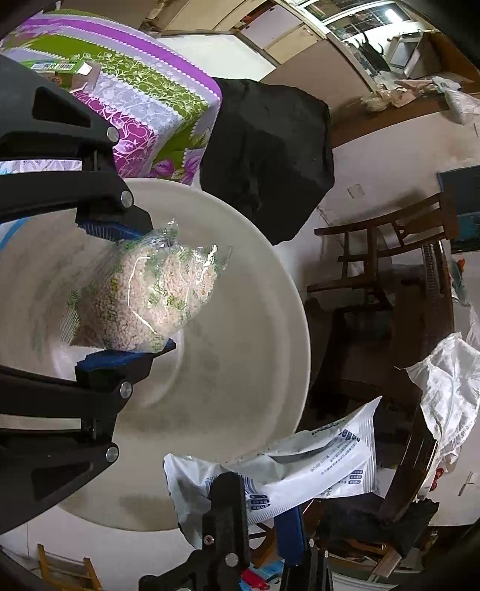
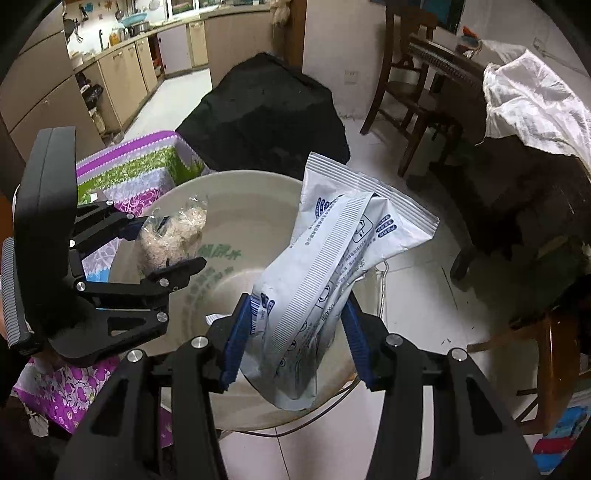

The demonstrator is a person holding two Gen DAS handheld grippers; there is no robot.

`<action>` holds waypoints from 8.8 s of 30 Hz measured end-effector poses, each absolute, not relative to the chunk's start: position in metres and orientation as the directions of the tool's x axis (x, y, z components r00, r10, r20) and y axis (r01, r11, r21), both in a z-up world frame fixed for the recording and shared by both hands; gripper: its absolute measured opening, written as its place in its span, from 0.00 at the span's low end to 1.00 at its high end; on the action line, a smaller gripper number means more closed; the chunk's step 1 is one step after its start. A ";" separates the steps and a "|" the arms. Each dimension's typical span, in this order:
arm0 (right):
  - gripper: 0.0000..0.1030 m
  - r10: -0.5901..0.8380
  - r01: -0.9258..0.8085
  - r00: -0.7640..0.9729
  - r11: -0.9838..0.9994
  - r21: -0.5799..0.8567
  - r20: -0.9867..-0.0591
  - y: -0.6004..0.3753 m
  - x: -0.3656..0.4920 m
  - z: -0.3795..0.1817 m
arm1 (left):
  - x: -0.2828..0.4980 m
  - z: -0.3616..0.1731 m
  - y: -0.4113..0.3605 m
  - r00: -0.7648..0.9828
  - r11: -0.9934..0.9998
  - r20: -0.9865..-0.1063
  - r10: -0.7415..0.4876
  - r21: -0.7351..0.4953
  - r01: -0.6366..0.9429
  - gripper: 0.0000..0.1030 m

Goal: Collect trash
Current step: 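Open both tools to drop the bags into the white bucket, then grasp the yellow bread bag with the right tool while the left tool grasps the gold snack bag, then carry both held bags over the white bucket, then open both tools to drop the bags into the bucket, then return to the table and grasp the green box with the left tool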

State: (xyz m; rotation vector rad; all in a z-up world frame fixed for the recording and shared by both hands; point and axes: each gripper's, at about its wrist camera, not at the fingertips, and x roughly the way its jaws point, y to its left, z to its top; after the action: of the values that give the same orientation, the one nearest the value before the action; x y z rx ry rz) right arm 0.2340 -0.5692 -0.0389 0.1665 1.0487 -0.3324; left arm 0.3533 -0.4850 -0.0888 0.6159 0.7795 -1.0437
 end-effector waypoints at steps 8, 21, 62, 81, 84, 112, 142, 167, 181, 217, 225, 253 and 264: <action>0.49 -0.111 0.334 0.422 0.942 0.040 -0.900 -0.578 0.248 -0.044 | 0.362 -0.090 -0.487 0.291 0.382 -0.811 -0.508 0.091 0.920 0.48; 0.60 -0.162 0.343 0.444 0.939 0.000 -0.881 -0.580 0.245 -0.040 | 0.374 -0.078 -0.472 0.354 0.452 -0.775 -0.524 0.099 0.886 0.76; 0.95 0.215 0.226 0.844 0.688 0.690 -0.492 -0.414 0.167 -0.079 | 0.283 -0.112 -0.098 0.609 0.792 -0.639 -0.471 -0.003 0.610 0.91; 0.95 0.505 0.199 0.633 0.627 0.753 -0.587 -0.311 0.198 -0.134 | 0.323 -0.130 0.016 0.486 0.607 -0.701 -0.522 0.094 0.789 0.77; 0.95 0.458 0.182 0.632 0.697 0.694 -0.625 -0.307 0.197 -0.127 | 0.340 -0.139 0.009 0.430 0.575 -0.738 -0.520 0.070 0.815 0.76; 0.55 0.216 -0.027 0.586 0.968 0.248 -0.781 -0.221 0.350 -0.126 | 0.300 -0.151 0.012 0.593 0.873 -0.726 -0.348 -0.019 0.488 0.48; 0.33 0.231 -0.060 0.628 0.967 0.249 -0.743 -0.269 0.231 -0.067 | 0.317 -0.056 -0.061 0.758 0.905 -0.604 -0.247 0.135 0.403 0.38; 0.33 0.106 0.008 0.780 0.984 0.180 -0.617 -0.318 0.214 0.015 | 0.313 0.022 -0.126 0.838 0.898 -0.462 -0.289 0.172 0.405 0.38; 0.33 0.008 0.104 0.824 0.981 0.166 -0.566 -0.368 0.197 0.040 | 0.319 0.024 -0.190 0.803 0.846 -0.474 -0.361 0.196 0.496 0.38; 0.33 -0.049 0.380 0.346 0.921 0.092 -0.937 -0.601 0.251 -0.046 | 0.367 -0.081 -0.528 0.142 0.155 -0.846 -0.514 0.071 0.985 0.43; 0.33 0.001 0.377 0.326 0.917 0.131 -0.945 -0.613 0.256 -0.054 | 0.368 -0.105 -0.528 0.170 0.168 -0.865 -0.473 0.101 0.981 0.43; 0.54 -0.059 0.370 0.346 0.926 0.078 -0.936 -0.604 0.259 -0.050 | 0.375 -0.092 -0.504 0.244 0.237 -0.829 -0.503 0.139 0.961 0.69; 0.54 -0.224 0.399 0.474 0.917 -0.019 -0.851 -0.567 0.251 -0.036 | 0.367 -0.084 -0.459 0.386 0.419 -0.780 -0.493 0.176 0.891 0.69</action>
State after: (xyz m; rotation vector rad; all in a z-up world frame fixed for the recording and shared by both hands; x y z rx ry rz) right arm 0.2511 -0.5672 -0.0359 0.1916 1.0082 -0.3836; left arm 0.3672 -0.4592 -0.0840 0.6546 0.7113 -0.9650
